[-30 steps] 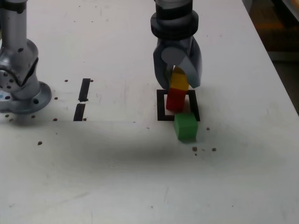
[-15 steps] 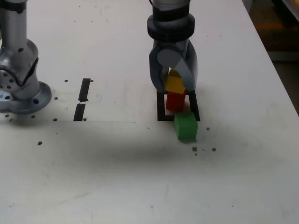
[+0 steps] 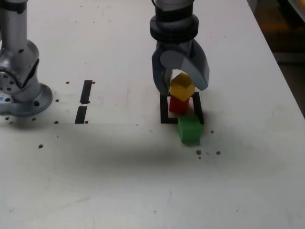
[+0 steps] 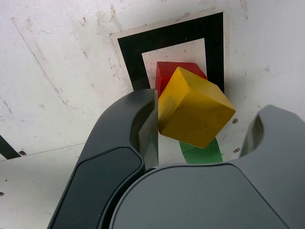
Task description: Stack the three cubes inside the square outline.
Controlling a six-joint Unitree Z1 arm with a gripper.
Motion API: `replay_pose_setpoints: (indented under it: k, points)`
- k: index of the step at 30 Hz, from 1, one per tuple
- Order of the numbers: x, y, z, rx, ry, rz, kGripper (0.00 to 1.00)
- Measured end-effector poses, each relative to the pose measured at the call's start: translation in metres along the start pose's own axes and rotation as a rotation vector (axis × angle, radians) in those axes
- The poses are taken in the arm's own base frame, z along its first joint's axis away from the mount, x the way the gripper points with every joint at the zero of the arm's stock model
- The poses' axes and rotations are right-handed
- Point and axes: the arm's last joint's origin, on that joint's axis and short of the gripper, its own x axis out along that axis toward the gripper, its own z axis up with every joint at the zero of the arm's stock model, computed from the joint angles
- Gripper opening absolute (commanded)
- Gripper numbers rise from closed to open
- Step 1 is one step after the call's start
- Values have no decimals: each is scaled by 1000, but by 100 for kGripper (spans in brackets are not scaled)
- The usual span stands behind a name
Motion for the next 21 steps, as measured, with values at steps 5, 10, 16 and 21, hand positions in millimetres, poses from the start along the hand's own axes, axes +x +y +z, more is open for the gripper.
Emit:
replay_pose_setpoints:
  k: [5, 10, 16, 21]
  points:
    - [-8, 0, -5, 3, -7, 25, 89]
    - [-22, 0, -13, 5, -30, 61, 96]
    - [-36, -9, -17, 29, -92, 72, 99]
    - [-36, -16, -17, 32, -112, 45, 99]
